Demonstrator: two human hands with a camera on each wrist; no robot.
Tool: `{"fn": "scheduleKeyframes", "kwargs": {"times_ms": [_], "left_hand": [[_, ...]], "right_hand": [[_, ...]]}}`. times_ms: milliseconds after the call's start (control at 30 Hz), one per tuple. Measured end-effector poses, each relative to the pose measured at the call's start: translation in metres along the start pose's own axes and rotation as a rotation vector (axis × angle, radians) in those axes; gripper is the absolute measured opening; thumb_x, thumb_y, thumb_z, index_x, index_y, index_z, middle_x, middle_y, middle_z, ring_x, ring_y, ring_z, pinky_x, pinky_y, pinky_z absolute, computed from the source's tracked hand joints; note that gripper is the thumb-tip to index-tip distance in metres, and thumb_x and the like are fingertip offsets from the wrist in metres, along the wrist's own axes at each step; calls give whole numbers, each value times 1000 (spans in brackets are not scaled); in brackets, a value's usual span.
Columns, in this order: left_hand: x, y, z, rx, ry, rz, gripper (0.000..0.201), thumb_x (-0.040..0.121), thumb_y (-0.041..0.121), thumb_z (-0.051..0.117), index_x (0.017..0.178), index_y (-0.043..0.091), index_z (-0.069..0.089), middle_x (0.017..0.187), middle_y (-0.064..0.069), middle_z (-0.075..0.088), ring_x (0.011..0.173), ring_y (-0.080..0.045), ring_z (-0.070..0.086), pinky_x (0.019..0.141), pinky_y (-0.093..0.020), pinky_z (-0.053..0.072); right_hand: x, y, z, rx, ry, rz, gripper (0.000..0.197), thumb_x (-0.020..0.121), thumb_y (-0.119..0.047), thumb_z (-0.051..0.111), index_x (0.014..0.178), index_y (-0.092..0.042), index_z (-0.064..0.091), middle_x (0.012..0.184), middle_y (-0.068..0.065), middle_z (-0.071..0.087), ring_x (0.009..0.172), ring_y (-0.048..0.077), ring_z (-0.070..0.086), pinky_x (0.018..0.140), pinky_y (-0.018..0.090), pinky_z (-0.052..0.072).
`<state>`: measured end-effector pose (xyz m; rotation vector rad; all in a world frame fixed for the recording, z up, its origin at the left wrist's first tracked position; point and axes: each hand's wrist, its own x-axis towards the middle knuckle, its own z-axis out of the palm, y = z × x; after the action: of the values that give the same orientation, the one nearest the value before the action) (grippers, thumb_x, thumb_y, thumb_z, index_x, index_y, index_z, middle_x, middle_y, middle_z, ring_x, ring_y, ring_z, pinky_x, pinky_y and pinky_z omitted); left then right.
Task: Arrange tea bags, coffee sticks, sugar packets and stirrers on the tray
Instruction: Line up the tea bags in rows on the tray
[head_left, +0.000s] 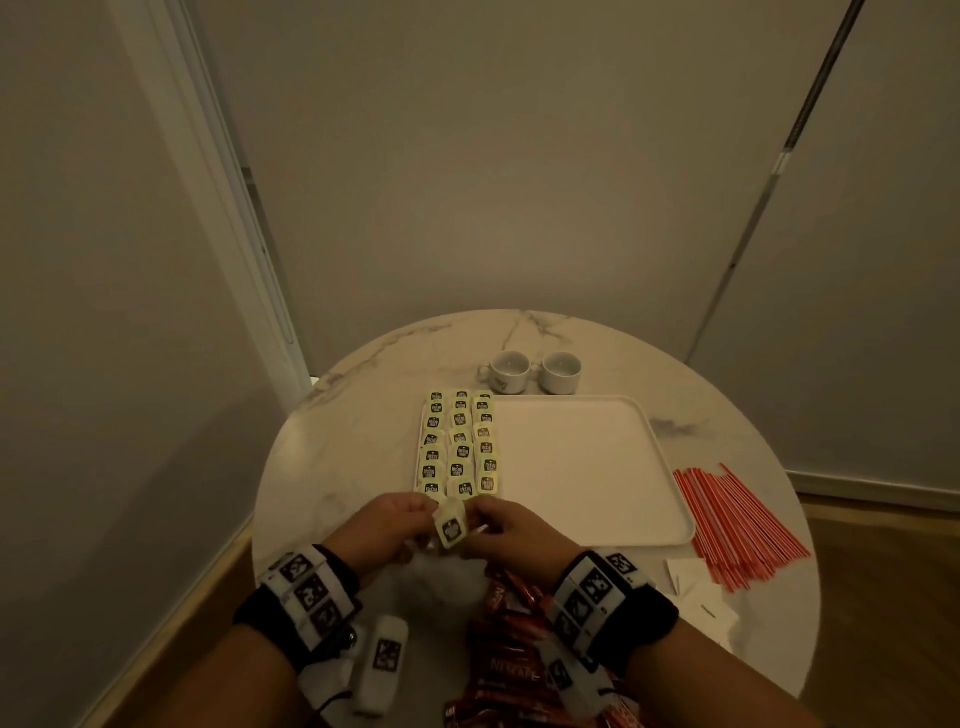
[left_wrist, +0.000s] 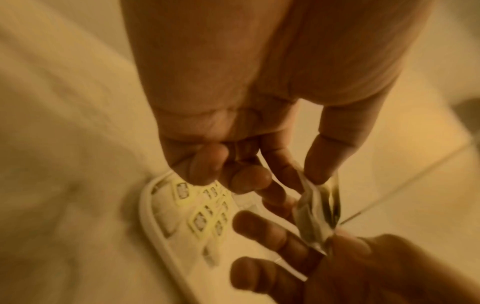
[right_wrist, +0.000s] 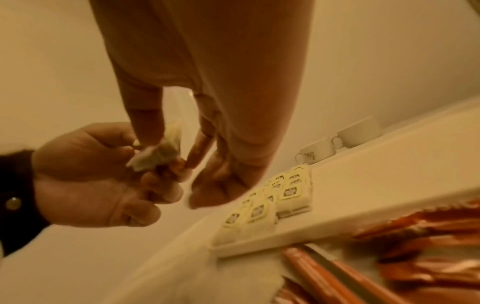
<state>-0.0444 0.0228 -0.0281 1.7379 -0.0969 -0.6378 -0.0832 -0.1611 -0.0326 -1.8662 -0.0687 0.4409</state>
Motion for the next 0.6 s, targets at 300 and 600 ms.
{"fn": "scheduleKeyframes", "kwargs": {"times_ms": [300, 600], "left_hand": [[8, 16, 3, -239, 47, 51, 17, 77, 5, 58, 94, 5, 64, 76, -10, 58, 59, -12, 50, 52, -25, 32], [15, 14, 6, -57, 238, 244, 6, 85, 9, 68, 81, 8, 72, 59, -3, 59, 54, -12, 50, 50, -21, 40]], "right_hand": [[-1, -7, -3, 355, 108, -41, 4, 85, -13, 66, 86, -9, 68, 87, 20, 70, 62, 17, 57, 58, 28, 43], [-3, -5, -7, 364, 37, -9, 15, 91, -11, 59, 85, -14, 73, 83, 7, 69, 62, 11, 56, 59, 24, 42]]}}
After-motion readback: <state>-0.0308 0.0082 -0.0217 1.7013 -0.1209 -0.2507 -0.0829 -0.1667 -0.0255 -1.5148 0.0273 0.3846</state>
